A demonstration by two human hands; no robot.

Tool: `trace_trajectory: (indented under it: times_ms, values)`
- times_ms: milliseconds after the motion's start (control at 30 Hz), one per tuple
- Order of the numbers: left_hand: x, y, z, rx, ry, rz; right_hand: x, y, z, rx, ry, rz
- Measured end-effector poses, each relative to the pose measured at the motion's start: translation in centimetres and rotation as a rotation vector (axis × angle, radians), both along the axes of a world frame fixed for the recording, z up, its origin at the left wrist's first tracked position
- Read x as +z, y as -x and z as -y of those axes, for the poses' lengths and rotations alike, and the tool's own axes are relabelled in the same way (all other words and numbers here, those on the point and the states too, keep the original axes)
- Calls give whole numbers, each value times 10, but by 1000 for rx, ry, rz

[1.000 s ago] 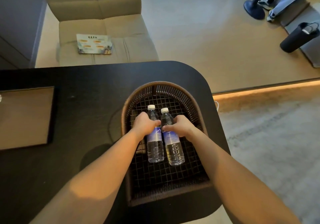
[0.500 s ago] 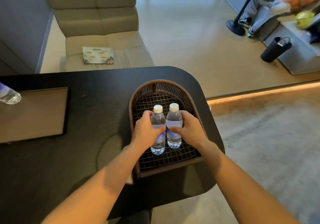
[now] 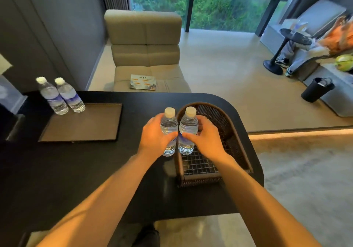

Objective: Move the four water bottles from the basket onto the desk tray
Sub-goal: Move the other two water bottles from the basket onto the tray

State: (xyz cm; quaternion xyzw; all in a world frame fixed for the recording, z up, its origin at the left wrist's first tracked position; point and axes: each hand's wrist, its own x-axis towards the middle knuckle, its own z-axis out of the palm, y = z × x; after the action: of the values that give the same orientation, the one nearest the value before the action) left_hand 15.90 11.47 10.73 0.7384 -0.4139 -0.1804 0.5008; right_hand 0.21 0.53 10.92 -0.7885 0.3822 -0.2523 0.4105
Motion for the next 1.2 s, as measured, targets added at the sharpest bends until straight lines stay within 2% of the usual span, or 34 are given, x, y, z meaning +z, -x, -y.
trace_trajectory:
  times_ms: [200,533,733,967,1200]
  values:
    - [-5,-58,-58,180,-131,-14,-2,-70,-39,109,-8,-25]
    - [-31,-192,-143,443,-207,38,-34,-220,-95,223,-139,-101]
    - [-44,-301,-164,512,-255,-41,-55,-330,-116,244,-136,-154]
    - [-70,-419,-165,522,-271,-65,-83,-451,-126,146,-196,-158]
    - [-97,-485,-153,502,-281,-84,-111,-519,-126,111,-224,-168]
